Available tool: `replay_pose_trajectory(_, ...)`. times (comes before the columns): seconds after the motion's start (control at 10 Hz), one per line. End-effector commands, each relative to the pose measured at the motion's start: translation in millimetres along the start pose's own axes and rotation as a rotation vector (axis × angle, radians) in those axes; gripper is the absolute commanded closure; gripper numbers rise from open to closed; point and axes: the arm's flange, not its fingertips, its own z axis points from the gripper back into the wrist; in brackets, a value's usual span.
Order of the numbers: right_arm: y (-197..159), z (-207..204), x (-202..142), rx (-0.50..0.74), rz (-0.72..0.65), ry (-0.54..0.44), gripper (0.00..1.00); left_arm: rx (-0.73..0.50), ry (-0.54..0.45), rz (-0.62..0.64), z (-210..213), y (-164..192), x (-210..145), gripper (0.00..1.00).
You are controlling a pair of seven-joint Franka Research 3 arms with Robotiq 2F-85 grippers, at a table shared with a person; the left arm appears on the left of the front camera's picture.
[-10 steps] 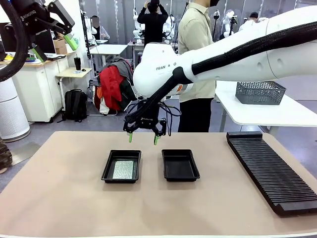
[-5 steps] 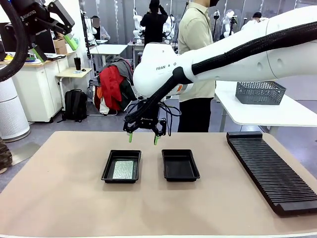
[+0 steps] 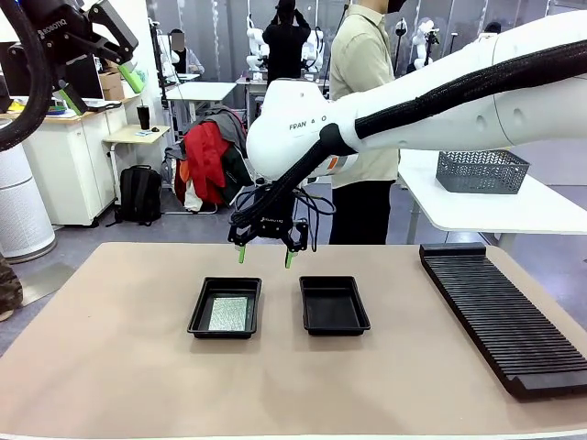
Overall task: Inspect and transfer BCBs to ESD trays.
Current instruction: Pick up the ESD tray and place it on the left side of the table.
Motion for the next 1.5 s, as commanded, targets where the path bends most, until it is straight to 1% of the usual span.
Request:
replay_pose_trajectory(0.0,-1.2,-0.4,-2.2,0.000,-0.003,0.003,0.00,0.000,0.001,0.001,-0.3,0.7,-0.1,0.00)
replay_pose_trajectory(0.6,-1.2,-0.4,-2.2,0.000,-0.003,0.003,0.00,0.000,0.000,0.000,0.0,0.0,0.0,0.00)
replay_pose_trajectory(0.7,-1.2,-0.4,-2.2,0.000,-0.003,0.003,0.00,-0.001,0.006,0.008,-6.0,7.5,6.9,0.00)
replay_pose_trajectory(0.8,-1.2,-0.4,-2.2,0.000,-0.003,0.003,0.00,-0.010,0.025,0.018,-22.6,14.5,11.8,0.00)
replay_pose_trajectory(0.9,-1.2,-0.4,-2.2,0.000,-0.003,0.003,0.00,-0.027,0.021,0.029,-39.9,23.2,15.6,0.00)
replay_pose_trajectory(1.0,-1.2,-0.4,-2.2,0.000,-0.003,0.003,0.00,-0.034,0.019,0.038,-56.4,30.0,16.6,0.00)
replay_pose_trajectory(1.2,0.0,-0.1,0.0,0.000,0.000,0.000,0.00,-0.051,0.047,0.057,-97.1,40.9,15.6,0.00)
replay_pose_trajectory(1.4,-20.6,12.1,-9.1,0.070,-0.059,-0.003,0.00,-0.066,0.080,0.090,-139.9,48.6,12.0,0.00)
